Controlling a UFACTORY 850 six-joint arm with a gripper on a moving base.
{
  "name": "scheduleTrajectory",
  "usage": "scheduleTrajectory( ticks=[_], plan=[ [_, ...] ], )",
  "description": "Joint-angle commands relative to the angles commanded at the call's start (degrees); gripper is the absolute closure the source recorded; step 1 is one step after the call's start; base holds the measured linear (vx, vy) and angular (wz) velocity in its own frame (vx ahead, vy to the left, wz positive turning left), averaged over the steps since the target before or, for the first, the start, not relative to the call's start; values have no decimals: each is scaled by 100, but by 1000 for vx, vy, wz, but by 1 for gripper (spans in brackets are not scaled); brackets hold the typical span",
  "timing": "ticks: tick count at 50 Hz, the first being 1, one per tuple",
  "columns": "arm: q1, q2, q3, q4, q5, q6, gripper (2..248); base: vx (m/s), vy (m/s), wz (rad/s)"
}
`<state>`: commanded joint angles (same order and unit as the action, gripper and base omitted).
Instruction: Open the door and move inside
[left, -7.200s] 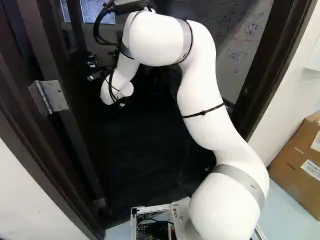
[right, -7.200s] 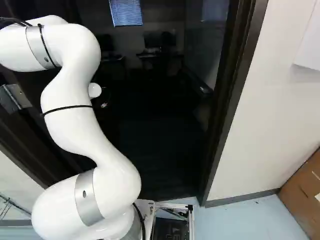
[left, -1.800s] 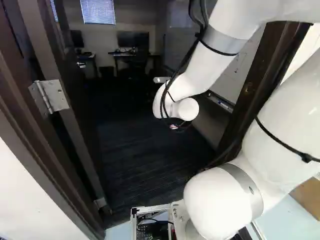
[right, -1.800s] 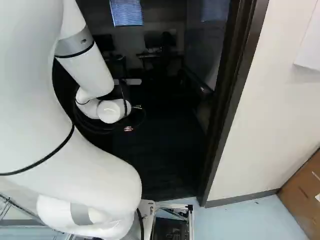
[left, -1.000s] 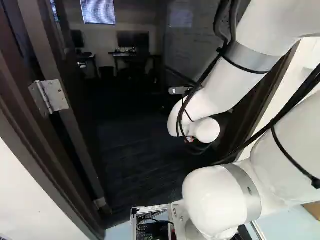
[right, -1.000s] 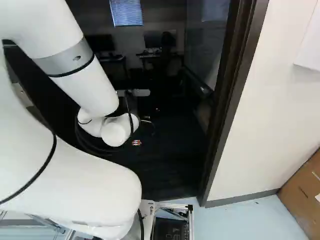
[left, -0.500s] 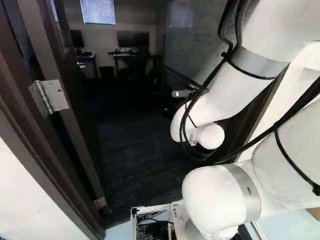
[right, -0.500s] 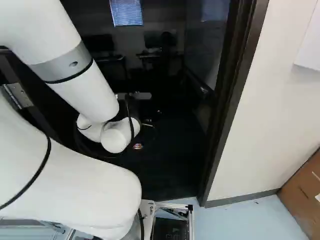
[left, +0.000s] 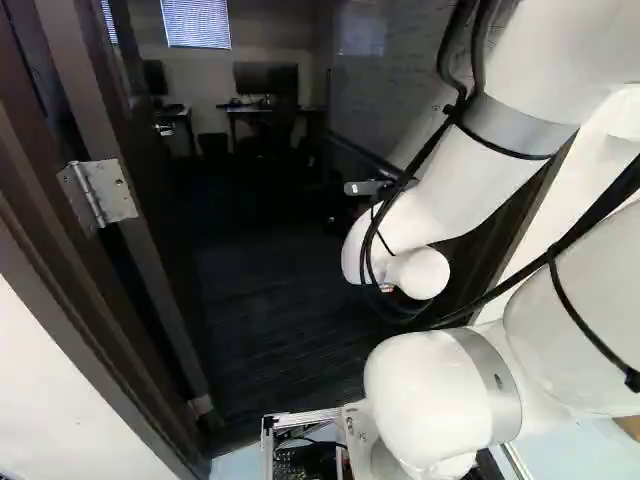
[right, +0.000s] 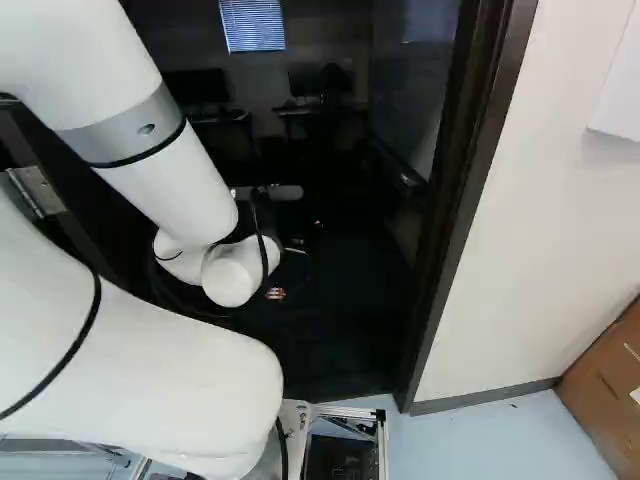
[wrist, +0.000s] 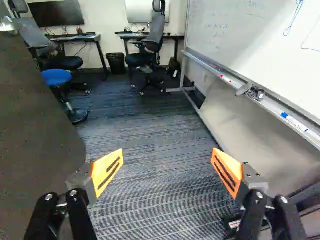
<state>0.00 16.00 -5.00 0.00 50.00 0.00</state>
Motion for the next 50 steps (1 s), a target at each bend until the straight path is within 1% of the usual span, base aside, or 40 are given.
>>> scheduleTrajectory(
  ticks=[25, 50],
  plan=[
    [0, 0, 0, 0, 0, 0, 3, 29, 2, 7],
    [0, 0, 0, 0, 0, 0, 3, 106, 2, -6]
  ],
)
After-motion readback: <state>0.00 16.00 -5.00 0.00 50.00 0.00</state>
